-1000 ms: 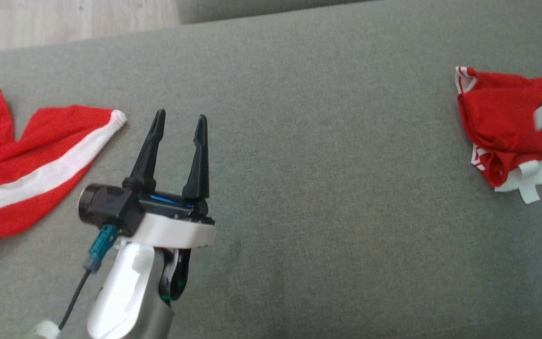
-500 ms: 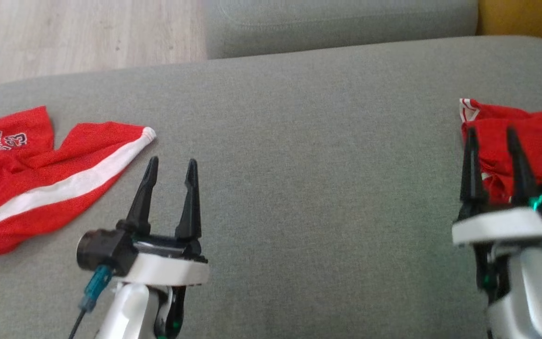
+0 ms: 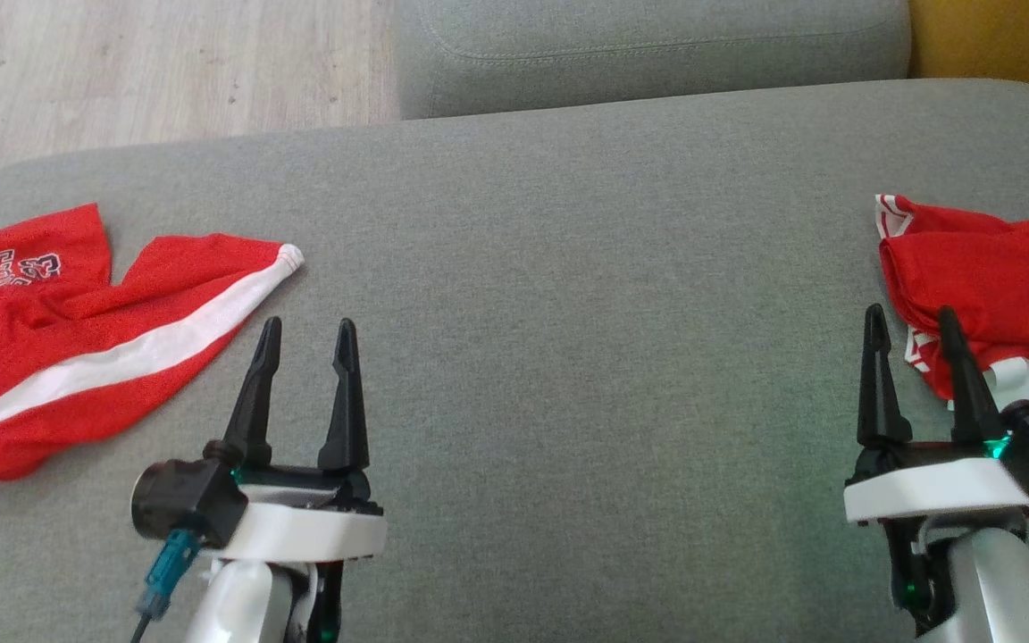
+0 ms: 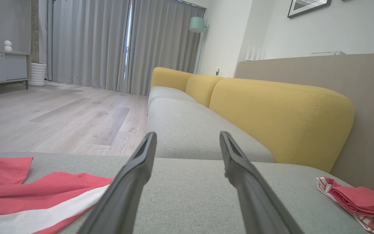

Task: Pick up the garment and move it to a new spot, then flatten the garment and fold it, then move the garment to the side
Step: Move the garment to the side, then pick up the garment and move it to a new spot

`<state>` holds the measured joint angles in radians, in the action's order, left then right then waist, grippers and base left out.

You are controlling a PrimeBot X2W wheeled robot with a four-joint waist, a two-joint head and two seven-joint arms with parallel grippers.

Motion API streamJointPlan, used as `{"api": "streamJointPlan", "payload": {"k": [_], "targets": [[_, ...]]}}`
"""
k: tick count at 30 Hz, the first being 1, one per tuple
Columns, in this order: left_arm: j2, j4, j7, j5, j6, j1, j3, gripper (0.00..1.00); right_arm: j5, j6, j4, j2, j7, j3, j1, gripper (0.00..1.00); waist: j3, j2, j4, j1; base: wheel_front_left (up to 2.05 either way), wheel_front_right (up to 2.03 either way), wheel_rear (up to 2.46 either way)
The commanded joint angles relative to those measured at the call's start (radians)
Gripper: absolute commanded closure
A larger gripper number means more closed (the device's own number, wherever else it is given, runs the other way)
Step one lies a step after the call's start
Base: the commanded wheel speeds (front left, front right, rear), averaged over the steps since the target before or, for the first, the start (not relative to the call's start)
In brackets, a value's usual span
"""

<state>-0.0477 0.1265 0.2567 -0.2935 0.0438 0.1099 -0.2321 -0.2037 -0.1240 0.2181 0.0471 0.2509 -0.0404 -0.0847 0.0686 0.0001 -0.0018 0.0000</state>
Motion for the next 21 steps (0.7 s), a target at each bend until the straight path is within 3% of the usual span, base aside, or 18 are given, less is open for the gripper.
{"api": "streamJointPlan", "payload": {"k": [1,21], "targets": [[-0.003,-0.036,0.005,0.003,-0.004,0.019,0.028,0.00,-0.001,-0.007,-0.039,0.003,0.011,0.021,-0.023,0.00,0.001,-0.0001,0.001,0.0000,0.00,0.00,0.00],[-0.003,-0.031,0.005,0.006,-0.007,0.028,0.025,0.00,-0.009,-0.007,-0.039,0.003,0.011,0.018,-0.024,0.00,0.008,-0.0001,0.007,0.0000,0.00,0.00,0.00]]}}
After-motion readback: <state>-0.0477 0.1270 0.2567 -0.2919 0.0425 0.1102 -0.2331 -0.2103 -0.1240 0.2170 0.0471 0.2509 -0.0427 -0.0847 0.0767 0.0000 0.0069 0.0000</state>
